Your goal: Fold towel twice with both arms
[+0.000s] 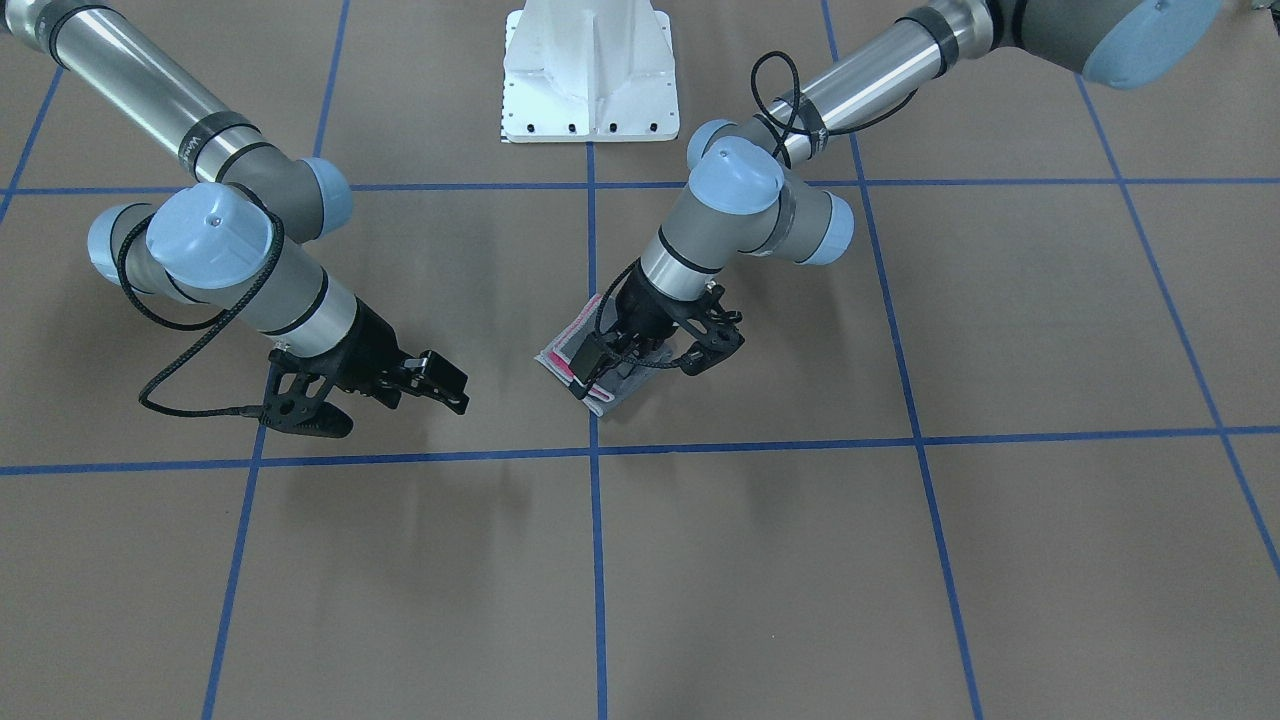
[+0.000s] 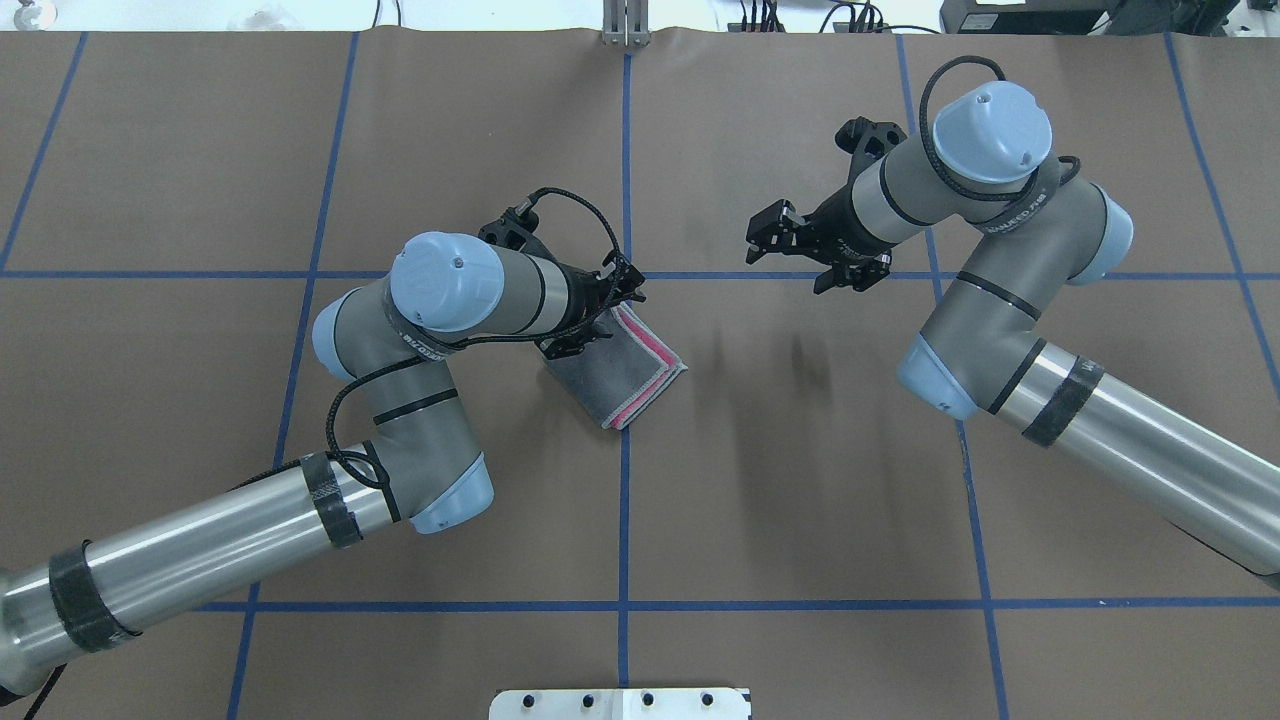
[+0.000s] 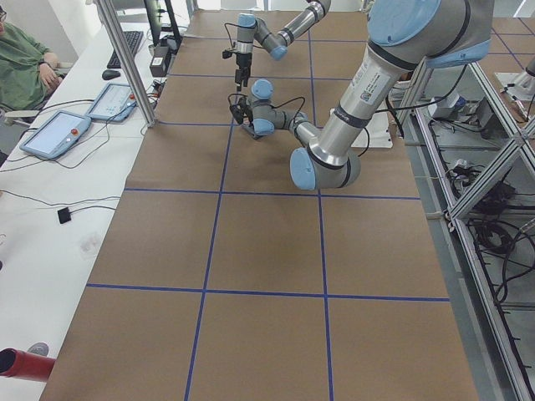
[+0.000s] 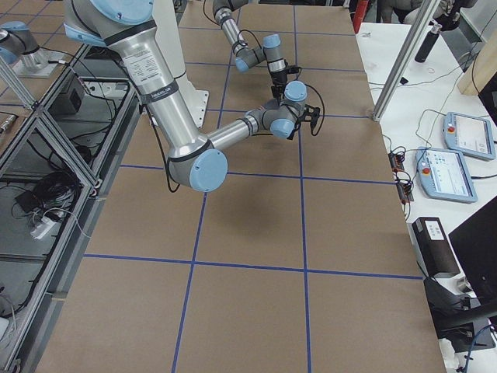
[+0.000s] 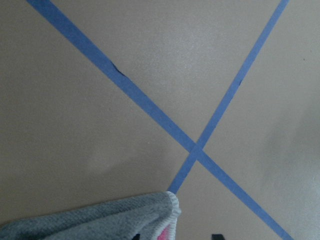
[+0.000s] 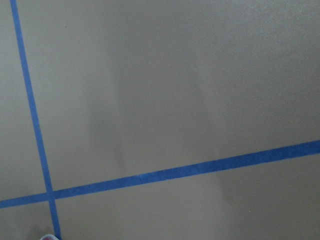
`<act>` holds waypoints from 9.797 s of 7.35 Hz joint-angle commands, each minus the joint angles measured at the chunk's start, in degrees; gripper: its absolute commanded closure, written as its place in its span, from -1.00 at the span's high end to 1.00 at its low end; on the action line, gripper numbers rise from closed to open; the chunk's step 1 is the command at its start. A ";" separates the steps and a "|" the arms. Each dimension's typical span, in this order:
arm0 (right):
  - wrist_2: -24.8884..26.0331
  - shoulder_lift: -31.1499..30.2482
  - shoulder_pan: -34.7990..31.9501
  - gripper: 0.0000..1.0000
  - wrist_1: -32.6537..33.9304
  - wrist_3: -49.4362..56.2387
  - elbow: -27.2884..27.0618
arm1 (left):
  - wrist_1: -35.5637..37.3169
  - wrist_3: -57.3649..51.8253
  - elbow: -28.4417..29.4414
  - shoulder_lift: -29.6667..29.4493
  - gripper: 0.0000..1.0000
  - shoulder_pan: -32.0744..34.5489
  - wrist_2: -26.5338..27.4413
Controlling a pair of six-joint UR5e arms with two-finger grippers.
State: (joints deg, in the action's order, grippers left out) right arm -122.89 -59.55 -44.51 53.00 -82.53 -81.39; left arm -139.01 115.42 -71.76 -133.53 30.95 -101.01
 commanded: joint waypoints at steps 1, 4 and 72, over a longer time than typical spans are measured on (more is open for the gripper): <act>0.10 -0.04 0.13 1.00 -1.13 0.00 1.14 | -1.44 -0.02 2.05 -0.93 1.00 -0.02 1.51; 0.19 -0.04 0.13 1.00 -5.28 -0.18 3.96 | -1.88 -0.02 4.17 -2.52 1.00 0.51 1.52; -14.75 -32.99 -46.81 1.00 33.74 75.76 -13.88 | 45.14 -116.65 -25.98 48.10 1.00 58.26 -32.06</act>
State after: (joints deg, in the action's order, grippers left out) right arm -137.55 -92.17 -91.14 84.19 -7.22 -93.93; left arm -93.87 -1.23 -97.83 -85.36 89.24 -133.07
